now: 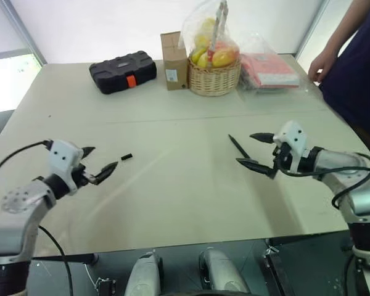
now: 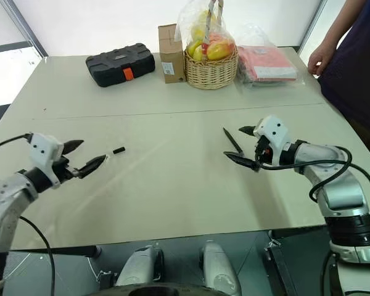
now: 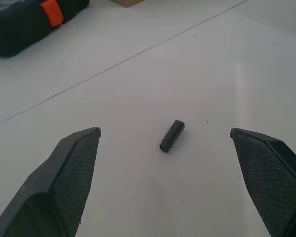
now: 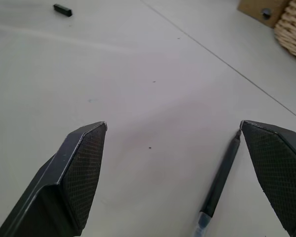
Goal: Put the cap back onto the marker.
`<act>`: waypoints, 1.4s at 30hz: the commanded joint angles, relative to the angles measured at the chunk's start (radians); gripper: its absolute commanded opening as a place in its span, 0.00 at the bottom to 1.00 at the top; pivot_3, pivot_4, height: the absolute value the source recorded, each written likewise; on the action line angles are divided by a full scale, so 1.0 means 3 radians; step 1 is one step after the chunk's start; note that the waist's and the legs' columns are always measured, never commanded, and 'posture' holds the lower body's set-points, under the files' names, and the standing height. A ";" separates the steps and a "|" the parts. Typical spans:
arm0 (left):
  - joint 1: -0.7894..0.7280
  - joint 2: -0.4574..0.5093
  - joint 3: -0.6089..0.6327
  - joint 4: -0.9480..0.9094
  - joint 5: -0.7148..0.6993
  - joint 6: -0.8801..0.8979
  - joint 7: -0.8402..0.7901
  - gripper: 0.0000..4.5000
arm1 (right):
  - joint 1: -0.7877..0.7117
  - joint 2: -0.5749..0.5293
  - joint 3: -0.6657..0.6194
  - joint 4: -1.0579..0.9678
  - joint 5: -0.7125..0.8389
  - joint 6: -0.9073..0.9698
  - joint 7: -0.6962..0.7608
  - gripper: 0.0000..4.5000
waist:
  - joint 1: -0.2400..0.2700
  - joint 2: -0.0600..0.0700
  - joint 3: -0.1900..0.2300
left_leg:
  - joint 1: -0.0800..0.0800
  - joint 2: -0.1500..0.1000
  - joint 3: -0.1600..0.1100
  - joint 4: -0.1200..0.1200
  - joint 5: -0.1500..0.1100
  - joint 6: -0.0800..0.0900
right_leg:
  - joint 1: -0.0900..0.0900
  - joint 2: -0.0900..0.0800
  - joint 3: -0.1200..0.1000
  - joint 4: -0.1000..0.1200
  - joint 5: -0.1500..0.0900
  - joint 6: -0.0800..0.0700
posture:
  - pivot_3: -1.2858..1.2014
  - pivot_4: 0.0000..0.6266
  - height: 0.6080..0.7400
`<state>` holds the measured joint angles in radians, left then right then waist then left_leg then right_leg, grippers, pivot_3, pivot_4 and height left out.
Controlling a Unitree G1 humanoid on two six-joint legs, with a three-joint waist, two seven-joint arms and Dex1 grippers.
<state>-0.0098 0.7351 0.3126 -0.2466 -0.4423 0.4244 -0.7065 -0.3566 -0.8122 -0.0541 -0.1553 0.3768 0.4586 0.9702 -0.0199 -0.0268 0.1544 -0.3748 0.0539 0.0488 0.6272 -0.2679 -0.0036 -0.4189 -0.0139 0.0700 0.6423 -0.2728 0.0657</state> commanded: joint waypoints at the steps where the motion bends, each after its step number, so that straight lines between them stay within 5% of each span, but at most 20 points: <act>1: -0.0021 0.0094 0.0102 -0.0022 -0.0061 -0.0018 -0.0139 0.98 | -0.0187 -0.0066 -0.0046 -0.0096 0.0069 0.0032 0.0078 0.99 | -0.0003 0.0000 0.0000 | 0.0000 0.0001 0.0000 -0.0001 0.0000 0.0000 | -0.0001 0.0000 0.0001 -0.0001 0.0000 0.0000 | 0.52 0.24 1.00; 27: -0.0166 0.0065 -0.0057 0.0169 0.0028 -0.0068 -0.0264 0.98 | -0.0098 0.0218 -0.0050 -0.0425 0.0149 0.0299 -0.0166 0.99 | 0.0002 0.0000 0.0000 | -0.0001 0.0019 0.0007 -0.0003 0.0000 0.0000 | -0.0001 0.0003 0.0001 -0.0008 0.0002 -0.0002 | 0.52 0.24 1.00; 33: -0.0684 -0.0135 -0.0491 0.1110 0.0294 -0.0667 -0.0649 0.98 | 0.0154 0.0746 -0.0137 -0.0838 0.0658 0.0764 -0.0597 0.99 | 0.0029 0.0001 -0.0002 | -0.0002 0.0017 0.0004 -0.0001 0.0000 0.0000 | -0.0001 0.0013 -0.0003 -0.0007 0.0006 -0.0006 | 0.52 0.24 1.00; 36: -0.0995 -0.0174 -0.0674 0.1660 0.0486 -0.0984 -0.0803 0.98 | 0.0286 0.0826 -0.0264 -0.1086 0.1209 0.1198 -0.0639 0.99 | 0.0023 0.0000 -0.0002 | -0.0005 0.0017 0.0006 0.0000 0.0000 0.0000 | -0.0002 0.0011 -0.0004 -0.0005 0.0006 -0.0006 | 0.52 0.24 1.00; 42: -0.1516 -0.0246 -0.0795 0.2624 0.0679 -0.1409 -0.0993 0.98 | 0.0351 0.0909 -0.0381 -0.1302 0.1488 0.1352 -0.0980 0.99 | 0.0007 -0.0002 -0.0004 | -0.0006 0.0016 0.0007 0.0003 0.0000 0.0000 | -0.0001 0.0012 -0.0005 -0.0007 0.0009 -0.0001 | 0.52 0.24 1.00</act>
<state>-0.4441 0.6575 0.0673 0.4993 -0.2510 0.0474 -0.9881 -0.2505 -0.5429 -0.1392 -0.5008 0.7901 0.8649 0.6983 -0.0179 -0.0276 0.1532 -0.3765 0.0586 0.0509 0.6280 -0.2680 -0.0036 -0.4193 -0.0103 0.0684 0.6407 -0.2694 0.0665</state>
